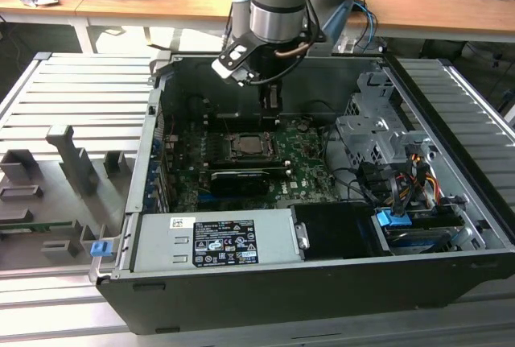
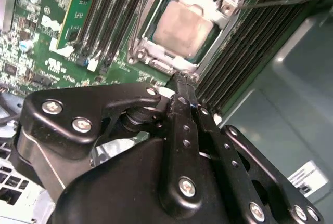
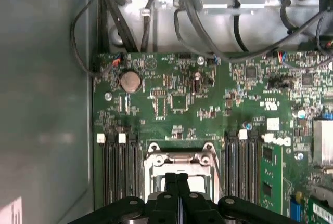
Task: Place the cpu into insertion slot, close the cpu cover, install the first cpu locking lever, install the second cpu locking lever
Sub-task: 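Close the cpu cover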
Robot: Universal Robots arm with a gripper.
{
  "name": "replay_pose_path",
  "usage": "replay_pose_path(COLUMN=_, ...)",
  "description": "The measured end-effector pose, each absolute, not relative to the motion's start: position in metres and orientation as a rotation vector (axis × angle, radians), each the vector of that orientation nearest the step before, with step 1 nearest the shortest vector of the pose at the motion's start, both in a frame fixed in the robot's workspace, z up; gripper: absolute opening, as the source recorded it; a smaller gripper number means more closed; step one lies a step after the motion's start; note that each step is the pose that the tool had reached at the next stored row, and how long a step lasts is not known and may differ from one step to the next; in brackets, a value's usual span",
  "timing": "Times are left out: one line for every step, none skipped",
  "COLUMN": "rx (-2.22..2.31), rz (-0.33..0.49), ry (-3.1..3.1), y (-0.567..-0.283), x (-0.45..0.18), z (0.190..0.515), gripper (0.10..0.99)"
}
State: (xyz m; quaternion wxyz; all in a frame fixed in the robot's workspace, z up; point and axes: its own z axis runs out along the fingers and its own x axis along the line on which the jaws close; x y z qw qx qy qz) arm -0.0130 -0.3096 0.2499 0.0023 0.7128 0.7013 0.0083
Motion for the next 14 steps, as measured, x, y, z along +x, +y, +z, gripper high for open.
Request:
replay_pose_path(rx=2.236, rz=0.026, ry=2.200, y=-0.310, x=-0.017, z=0.250, gripper=0.106)
replay_pose_path(rx=2.236, rz=0.025, ry=2.200, y=-0.310, x=-0.020, z=0.249, gripper=0.106)
replay_pose_path(rx=2.236, rz=0.026, ry=2.200, y=-0.310, x=-0.023, z=0.248, gripper=0.106)
replay_pose_path(rx=2.235, rz=0.026, ry=2.201, y=-0.310, x=-0.024, z=0.246, gripper=0.106)
replay_pose_path(rx=2.234, rz=0.026, ry=2.202, y=-0.310, x=-0.025, z=0.245, gripper=0.106)
replay_pose_path(rx=2.229, rz=0.026, ry=2.207, y=-0.310, x=-0.026, z=0.242, gripper=0.106)
replay_pose_path(rx=2.222, rz=0.026, ry=2.215, y=-0.310, x=-0.027, z=0.240, gripper=0.106)
replay_pose_path(rx=2.208, rz=0.026, ry=2.229, y=-0.310, x=-0.027, z=0.238, gripper=0.106)
replay_pose_path(rx=2.197, rz=0.027, ry=2.240, y=-0.310, x=-0.028, z=0.237, gripper=0.106)
replay_pose_path(rx=2.188, rz=0.026, ry=2.248, y=-0.310, x=-0.028, z=0.236, gripper=0.106)
replay_pose_path(rx=2.185, rz=0.026, ry=2.252, y=-0.310, x=-0.029, z=0.236, gripper=0.106)
replay_pose_path(rx=2.182, rz=0.026, ry=2.254, y=-0.310, x=-0.030, z=0.236, gripper=0.106)
replay_pose_path(rx=2.180, rz=0.026, ry=2.256, y=-0.310, x=-0.031, z=0.236, gripper=0.106)
replay_pose_path(rx=2.178, rz=0.026, ry=2.258, y=-0.311, x=-0.031, z=0.236, gripper=0.106)
